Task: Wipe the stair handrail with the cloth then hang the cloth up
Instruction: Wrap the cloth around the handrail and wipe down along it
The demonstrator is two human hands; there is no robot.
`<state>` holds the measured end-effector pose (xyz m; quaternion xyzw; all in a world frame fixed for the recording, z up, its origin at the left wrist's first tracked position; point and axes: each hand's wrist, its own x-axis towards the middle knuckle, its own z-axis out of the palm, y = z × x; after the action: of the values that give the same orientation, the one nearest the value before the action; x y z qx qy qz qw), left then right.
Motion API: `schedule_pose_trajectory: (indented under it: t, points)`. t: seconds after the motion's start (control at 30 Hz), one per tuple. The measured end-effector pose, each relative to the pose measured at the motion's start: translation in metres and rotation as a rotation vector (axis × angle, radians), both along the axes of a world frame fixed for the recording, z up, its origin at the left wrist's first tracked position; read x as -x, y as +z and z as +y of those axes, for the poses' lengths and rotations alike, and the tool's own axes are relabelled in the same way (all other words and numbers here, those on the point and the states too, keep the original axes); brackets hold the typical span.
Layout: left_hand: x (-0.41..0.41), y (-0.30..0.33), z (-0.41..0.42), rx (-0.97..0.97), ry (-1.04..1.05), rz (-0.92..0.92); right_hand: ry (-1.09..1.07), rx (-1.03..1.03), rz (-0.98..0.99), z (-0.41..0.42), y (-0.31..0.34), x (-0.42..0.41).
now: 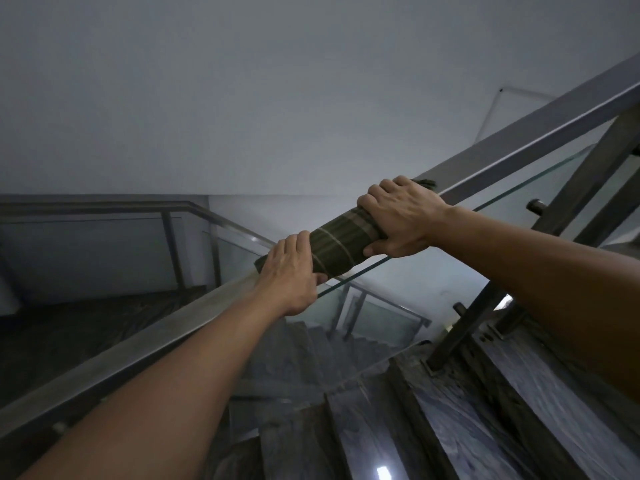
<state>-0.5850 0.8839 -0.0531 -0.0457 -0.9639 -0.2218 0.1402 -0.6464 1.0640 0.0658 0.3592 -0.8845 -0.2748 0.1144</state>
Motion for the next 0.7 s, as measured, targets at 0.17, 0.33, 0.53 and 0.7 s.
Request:
schedule_pose_trajectory:
  t: [0.17,0.33,0.53,0.7]
  points:
    - [-0.01,-0.016,-0.024,0.012,0.006,-0.001,-0.001,-0.013,0.006,-0.025,-0.017,-0.008]
    - [-0.024,-0.034,-0.051,0.026,0.003,0.002,0.01,-0.005,0.015,-0.052,-0.038,-0.018]
    - [-0.028,-0.053,-0.073,0.043,-0.013,0.041,0.002,0.007,0.017,-0.073,-0.055,-0.024]
    - [-0.038,-0.072,-0.099,0.046,-0.003,0.029,0.011,-0.011,0.02,-0.1,-0.074,-0.035]
